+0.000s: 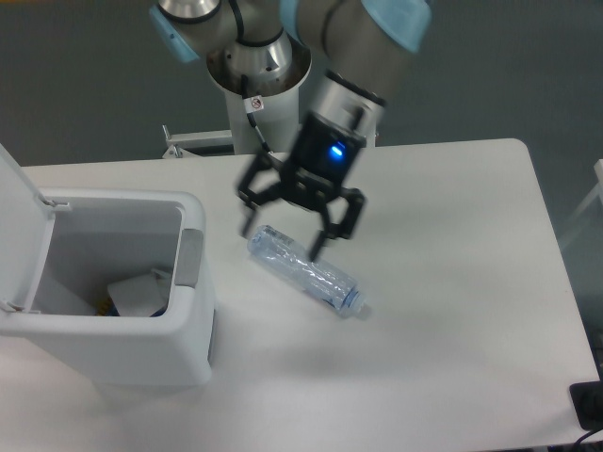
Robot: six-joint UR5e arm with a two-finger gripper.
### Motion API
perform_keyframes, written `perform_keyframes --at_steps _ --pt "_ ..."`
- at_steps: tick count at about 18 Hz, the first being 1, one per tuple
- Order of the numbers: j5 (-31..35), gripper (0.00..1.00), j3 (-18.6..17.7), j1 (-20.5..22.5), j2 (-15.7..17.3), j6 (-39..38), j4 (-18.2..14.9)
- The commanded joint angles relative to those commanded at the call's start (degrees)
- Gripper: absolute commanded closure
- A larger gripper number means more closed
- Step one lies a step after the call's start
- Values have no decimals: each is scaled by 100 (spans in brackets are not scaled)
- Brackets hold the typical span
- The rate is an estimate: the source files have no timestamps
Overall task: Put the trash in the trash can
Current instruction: 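Move the gripper back over the clear plastic bottle and lower, then grasp the bottle by its cap end and lift it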
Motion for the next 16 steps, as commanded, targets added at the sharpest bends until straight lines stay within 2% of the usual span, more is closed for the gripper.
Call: perform_keyframes --at_steps 2,6,12,16 --pt "372 0 -9 0 -194 -361 -186" --pt "944 0 -44 -44 -633 -1144 -169" --pt "1454 0 35 -281 -1249 -1478 -151" --pt "1578 0 -9 -378 -1416 -1523 -142"
